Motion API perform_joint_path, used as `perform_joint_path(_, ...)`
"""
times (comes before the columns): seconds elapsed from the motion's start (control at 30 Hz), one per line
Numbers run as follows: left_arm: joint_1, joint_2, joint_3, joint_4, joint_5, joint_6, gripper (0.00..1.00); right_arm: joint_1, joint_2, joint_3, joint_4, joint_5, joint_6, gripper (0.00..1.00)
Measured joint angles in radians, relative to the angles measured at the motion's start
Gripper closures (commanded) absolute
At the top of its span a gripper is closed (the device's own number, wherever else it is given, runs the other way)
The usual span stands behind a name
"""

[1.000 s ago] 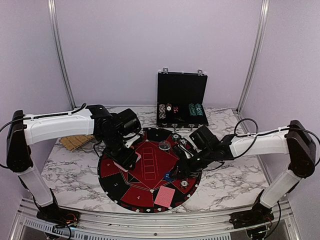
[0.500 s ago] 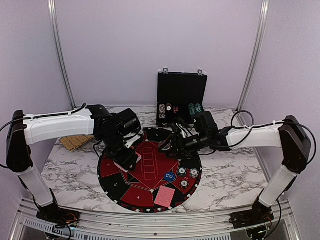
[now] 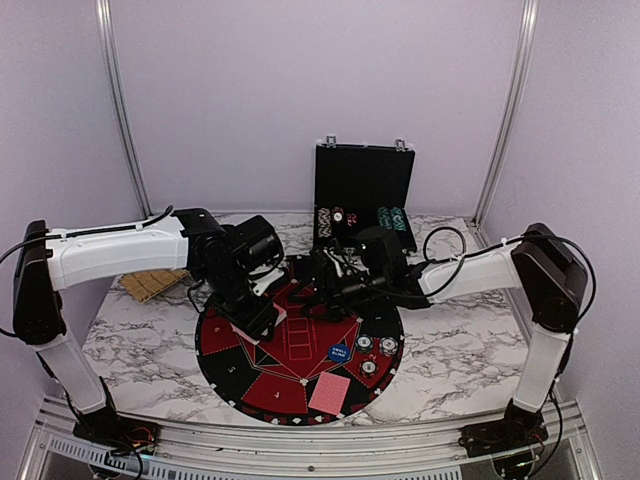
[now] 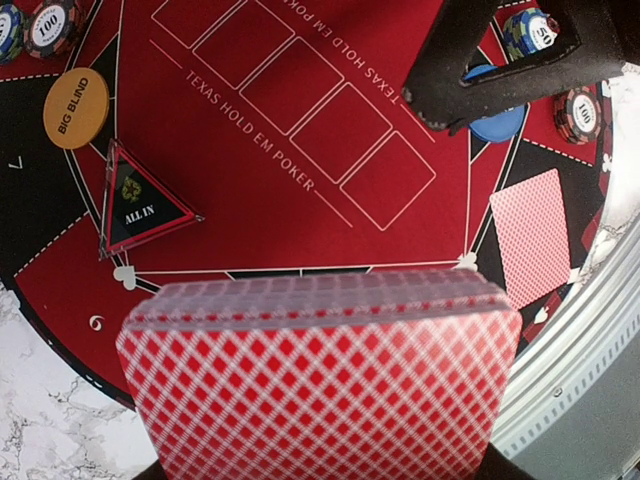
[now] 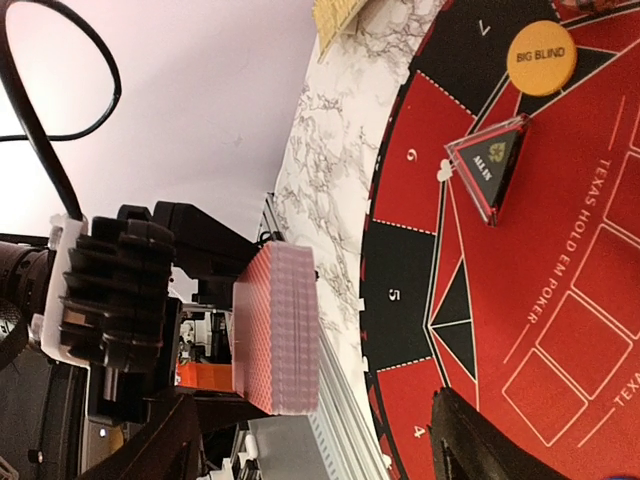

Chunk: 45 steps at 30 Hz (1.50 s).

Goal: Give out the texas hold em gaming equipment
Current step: Pick up the poker card from the face-down deck piles.

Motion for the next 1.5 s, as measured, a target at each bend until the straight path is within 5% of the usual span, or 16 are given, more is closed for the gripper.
perform_joint_path(0.7, 0.000, -0.003, 0.002, 0.001, -0.001, 0.003, 0.58, 0.043, 0.105, 0.067, 0.156, -0.039, 0.119, 0.28)
perform_joint_path(1.5, -0.001, -0.021, 0.013, 0.004, -0.008, -0.004, 0.57, 0.066, 0.162, 0.111, 0.142, -0.037, 0.092, 0.37)
